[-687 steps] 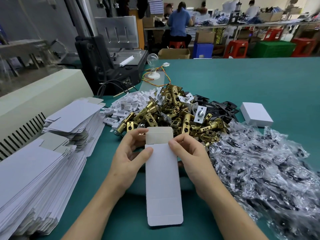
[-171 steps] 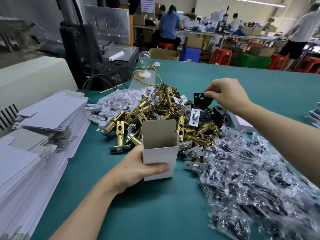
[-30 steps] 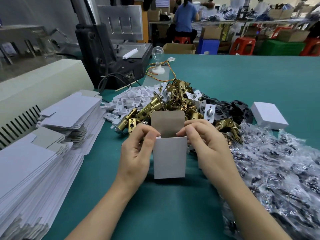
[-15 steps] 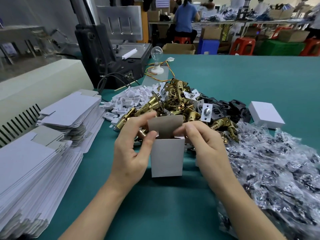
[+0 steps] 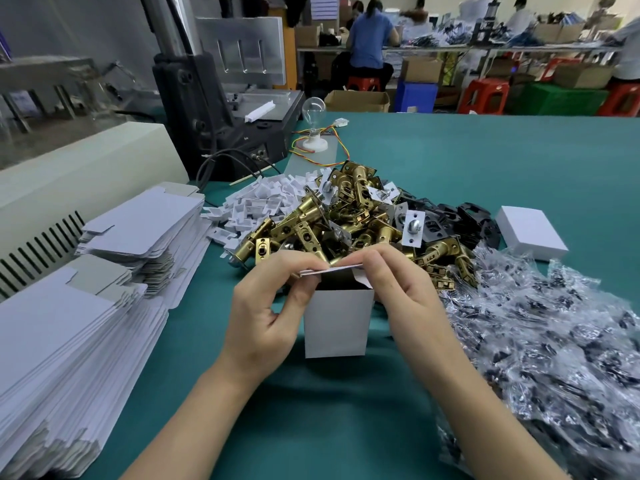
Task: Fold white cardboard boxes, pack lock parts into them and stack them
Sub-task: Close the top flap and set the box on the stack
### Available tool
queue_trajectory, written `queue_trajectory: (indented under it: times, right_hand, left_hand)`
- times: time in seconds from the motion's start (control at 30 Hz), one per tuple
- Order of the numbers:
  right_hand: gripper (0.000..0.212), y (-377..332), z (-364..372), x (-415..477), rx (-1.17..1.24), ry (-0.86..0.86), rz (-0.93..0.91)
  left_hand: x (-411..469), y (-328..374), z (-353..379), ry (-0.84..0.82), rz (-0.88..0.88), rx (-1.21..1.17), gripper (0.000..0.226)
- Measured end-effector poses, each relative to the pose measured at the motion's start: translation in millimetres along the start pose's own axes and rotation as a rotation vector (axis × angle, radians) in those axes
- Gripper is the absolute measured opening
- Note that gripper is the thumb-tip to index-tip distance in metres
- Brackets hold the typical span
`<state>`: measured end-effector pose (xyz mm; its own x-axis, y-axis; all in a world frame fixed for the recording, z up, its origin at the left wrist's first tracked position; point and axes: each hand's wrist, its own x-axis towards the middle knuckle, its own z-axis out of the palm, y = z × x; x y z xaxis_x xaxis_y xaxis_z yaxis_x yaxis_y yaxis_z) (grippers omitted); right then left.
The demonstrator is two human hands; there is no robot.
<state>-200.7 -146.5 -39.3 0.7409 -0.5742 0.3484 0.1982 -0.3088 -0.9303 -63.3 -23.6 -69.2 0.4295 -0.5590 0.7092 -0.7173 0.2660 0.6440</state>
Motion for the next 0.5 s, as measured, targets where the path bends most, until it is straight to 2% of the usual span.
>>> queue_trajectory:
  times: [0.1, 0.2, 0.33, 0.5]
  right_hand:
    - [0.032, 0.8, -1.0, -1.1, 0.011, -0.018, 0.021]
    - [0.019, 2.6, -2.9, -0.8, 0.023, -0.050, 0.047]
    - [0.017, 3.1, -4.1, -0.6, -0.007, -0.066, 0.051]
    - [0.017, 4.1, -2.5, -1.9, -0.076, -0.057, 0.036]
  left_hand:
    - [-0.9, 0.2, -0.7, -0.010, -0.031, -0.004, 0.022]
    - [1.0, 1.4, -0.5, -0.049, -0.007, -0.027, 0.022]
    - [1.7, 4.7, 2.9, -0.065, -0.097, -0.119, 0.039]
    - [2.2, 3.8, 2.8, -0.043, -0.222, -0.118, 0.022]
